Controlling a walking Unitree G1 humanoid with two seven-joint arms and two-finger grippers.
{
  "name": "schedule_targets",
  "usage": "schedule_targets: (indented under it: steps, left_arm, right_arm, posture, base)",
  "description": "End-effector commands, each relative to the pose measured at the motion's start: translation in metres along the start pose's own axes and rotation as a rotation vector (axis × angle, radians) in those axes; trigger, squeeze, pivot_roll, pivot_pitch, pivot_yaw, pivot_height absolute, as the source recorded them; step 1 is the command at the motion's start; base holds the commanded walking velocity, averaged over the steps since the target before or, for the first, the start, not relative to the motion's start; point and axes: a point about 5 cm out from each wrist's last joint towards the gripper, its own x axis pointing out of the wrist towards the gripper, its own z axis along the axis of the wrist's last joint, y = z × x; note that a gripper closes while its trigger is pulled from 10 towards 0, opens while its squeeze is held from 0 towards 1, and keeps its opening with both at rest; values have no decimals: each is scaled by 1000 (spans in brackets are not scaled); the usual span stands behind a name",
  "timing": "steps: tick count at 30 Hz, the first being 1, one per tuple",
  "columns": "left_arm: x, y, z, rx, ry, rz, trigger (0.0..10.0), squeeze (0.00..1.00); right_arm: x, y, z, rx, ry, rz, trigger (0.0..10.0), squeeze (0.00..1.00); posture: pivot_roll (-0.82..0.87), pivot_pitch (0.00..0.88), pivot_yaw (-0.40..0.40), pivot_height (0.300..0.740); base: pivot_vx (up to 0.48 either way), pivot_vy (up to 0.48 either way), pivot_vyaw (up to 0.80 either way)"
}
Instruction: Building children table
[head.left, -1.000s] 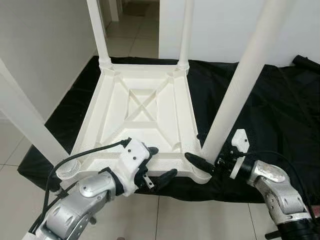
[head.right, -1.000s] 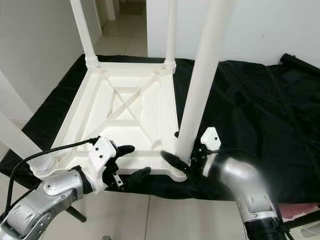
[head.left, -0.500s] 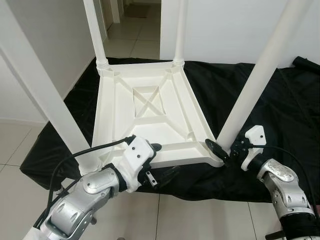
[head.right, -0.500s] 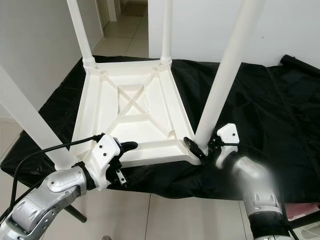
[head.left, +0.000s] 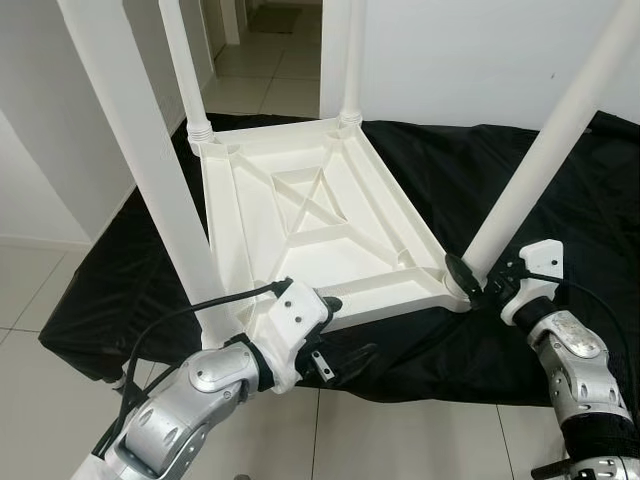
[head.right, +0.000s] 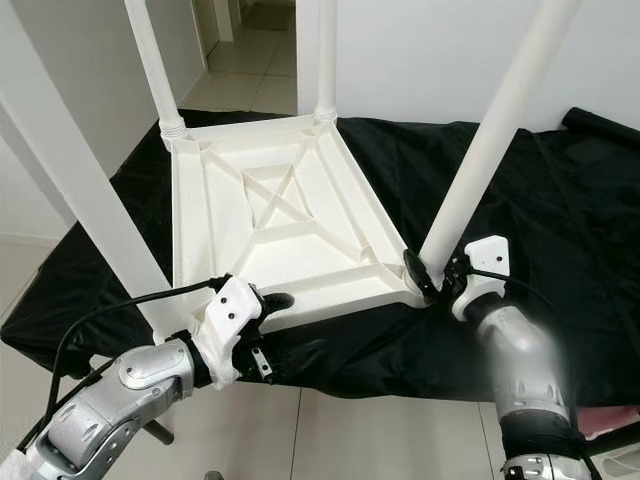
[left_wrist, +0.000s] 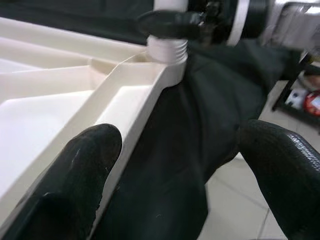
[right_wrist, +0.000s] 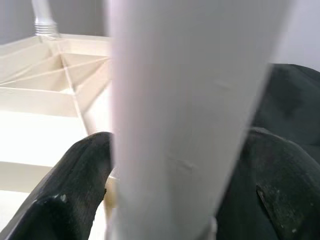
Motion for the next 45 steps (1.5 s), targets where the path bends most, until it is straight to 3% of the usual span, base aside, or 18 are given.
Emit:
schedule_targets:
  steps: [1,7,8,9,10,11,12,15,23,24,27,32,35,38,39,45]
  left_arm:
    - [1,0,-6,-23,33,-14,10000,0]
    - [13,4,-2,-27,2,33,10000,0]
    - [18,7,-1,-22,-6,62,10000,0]
    - [18,7,-1,-22,-6,62,10000,0]
    - [23,10,0,-13,-6,90,10000,0]
    - [26,12,0,-3,-2,110,10000,0]
    - [30,14,2,13,1,138,10000,0]
    - [30,14,2,13,1,138,10000,0]
    - [36,18,3,-10,-5,189,10000,0]
    - [36,19,3,12,-10,209,10000,0]
    - [34,21,0,36,-12,232,10000,0]
    - [33,22,-1,60,-24,246,10000,0]
    - [30,25,-13,62,14,261,10000,0]
    - [30,25,-15,65,20,264,10000,0]
    - [30,26,-16,64,24,269,10000,0]
    - [27,33,-24,-1,52,250,10000,0]
  right_arm:
    - [2,5,0,-9,0,26,10000,0]
    - [12,12,1,-22,1,89,10000,0]
    - [16,13,2,-23,0,110,4588,0]
    - [16,13,2,-23,0,110,4588,0]
    - [19,14,1,-24,3,122,3255,0]
    - [22,15,0,-29,8,128,2588,0]
    - [23,17,-1,-30,14,130,0,0]
    - [23,17,-1,-30,14,130,0,0]
    - [23,36,-19,16,59,149,0,0]
    - [23,40,-21,37,65,133,10000,0]
    - [22,52,-26,87,87,69,10000,0]
    - [21,55,-30,88,117,-11,10000,0]
    - [18,67,-31,113,139,-187,10000,0]
    - [17,69,-31,122,142,-219,10000,0]
    - [15,75,-32,168,149,-274,10000,0]
    - [7,100,-38,165,245,-545,10000,0]
  posture:
    - [-44,49,36,740]
    - [-61,45,45,740]
    - [-60,45,45,740]
    - [-60,45,45,740]
    - [-57,47,47,740]
    - [-55,47,45,740]
    - [-51,50,40,740]
    - [-51,50,40,740]
    - [-37,29,21,740]
    - [-32,25,14,740]
    - [-30,14,7,740]
    - [-30,14,7,740]
    - [-38,0,11,740]
    - [-38,0,11,740]
    - [-41,0,16,740]
    - [-46,0,25,740]
  base:
    - [0,0,0]
    - [0,0,0]
    - [0,0,0]
    - [0,0,0]
    - [0,0,0]
    - [0,0,0]
    - [0,0,0]
    - [0,0,0]
    - [0,0,0]
    - [0,0,0]
    - [0,0,0]
    - [0,0,0]
    - [0,0,0]
    - [0,0,0]
    - [0,0,0]
    - [0,0,0]
